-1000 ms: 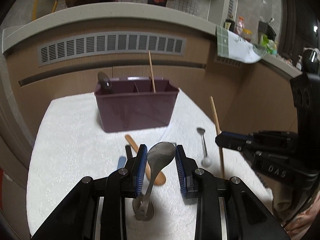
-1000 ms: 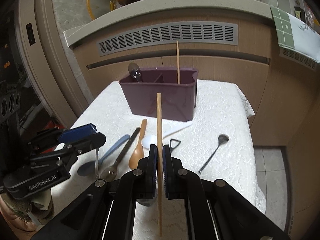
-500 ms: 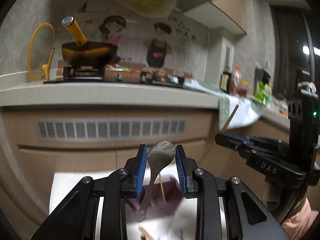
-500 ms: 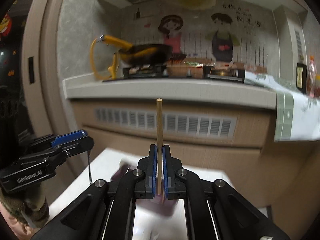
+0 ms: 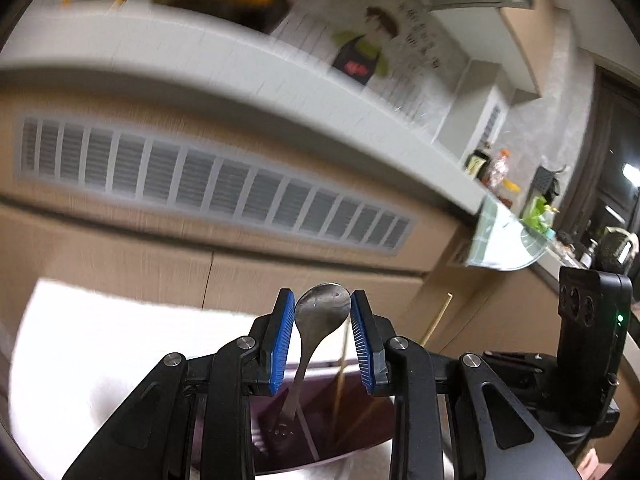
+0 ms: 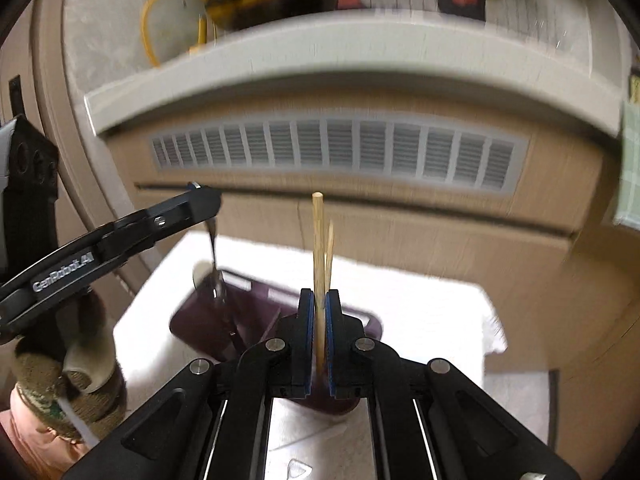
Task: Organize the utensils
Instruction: 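Lower the chopstick into the purple caddy with the right tool while the left tool drops the steel spoon in, then grasp the steel shovel-shaped spoon with the right tool while the left tool reaches toward the brown translucent spoon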
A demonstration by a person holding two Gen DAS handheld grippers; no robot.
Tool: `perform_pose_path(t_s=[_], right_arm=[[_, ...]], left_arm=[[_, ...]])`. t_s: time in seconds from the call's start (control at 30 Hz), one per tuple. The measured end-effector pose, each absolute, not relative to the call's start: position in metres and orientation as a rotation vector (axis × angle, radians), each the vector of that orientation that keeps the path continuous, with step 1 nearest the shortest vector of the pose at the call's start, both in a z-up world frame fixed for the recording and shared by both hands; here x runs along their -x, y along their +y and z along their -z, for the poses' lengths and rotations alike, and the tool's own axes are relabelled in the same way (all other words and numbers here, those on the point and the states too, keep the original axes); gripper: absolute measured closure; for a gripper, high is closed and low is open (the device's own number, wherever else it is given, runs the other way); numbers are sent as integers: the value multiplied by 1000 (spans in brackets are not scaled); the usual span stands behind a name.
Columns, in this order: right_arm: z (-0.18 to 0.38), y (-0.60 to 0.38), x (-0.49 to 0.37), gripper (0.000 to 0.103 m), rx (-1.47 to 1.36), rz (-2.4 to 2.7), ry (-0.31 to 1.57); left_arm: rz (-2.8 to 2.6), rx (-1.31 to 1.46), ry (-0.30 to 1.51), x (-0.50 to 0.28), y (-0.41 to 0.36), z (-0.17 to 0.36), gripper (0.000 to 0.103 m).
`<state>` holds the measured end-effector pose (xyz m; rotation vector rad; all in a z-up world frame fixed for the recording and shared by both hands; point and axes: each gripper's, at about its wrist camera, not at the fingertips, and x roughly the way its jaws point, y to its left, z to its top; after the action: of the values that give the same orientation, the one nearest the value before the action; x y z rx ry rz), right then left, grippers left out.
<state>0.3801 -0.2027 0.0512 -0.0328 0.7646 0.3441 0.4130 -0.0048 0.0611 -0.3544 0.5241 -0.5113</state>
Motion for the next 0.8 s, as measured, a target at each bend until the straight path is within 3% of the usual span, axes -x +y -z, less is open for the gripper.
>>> perform_pose_path(t_s=[0.1, 0.17, 0.23, 0.3, 0.37, 0.5, 0.8], right_arm=[[-27, -194, -389, 97, 61, -372, 835], [-19, -189, -386, 95, 98, -353, 842], [-20, -188, -381, 86, 115, -327, 825], [-24, -191, -371, 67, 124, -307, 795], [-28, -197, -355, 63, 131, -282, 765], [-23, -216, -324, 62, 117, -254, 792], [37, -217, -234, 62, 82, -266, 923]], left_arm=[[496, 375, 596, -423, -3, -35, 58], [468, 358, 607, -420, -1, -30, 58], [448, 343, 597, -409, 6, -34, 53], [428, 326, 582, -396, 12, -40, 43], [401, 291, 563, -377, 18, -44, 40], [354, 218, 590, -339, 24, -36, 32], [236, 126, 680, -254, 36, 8, 27]])
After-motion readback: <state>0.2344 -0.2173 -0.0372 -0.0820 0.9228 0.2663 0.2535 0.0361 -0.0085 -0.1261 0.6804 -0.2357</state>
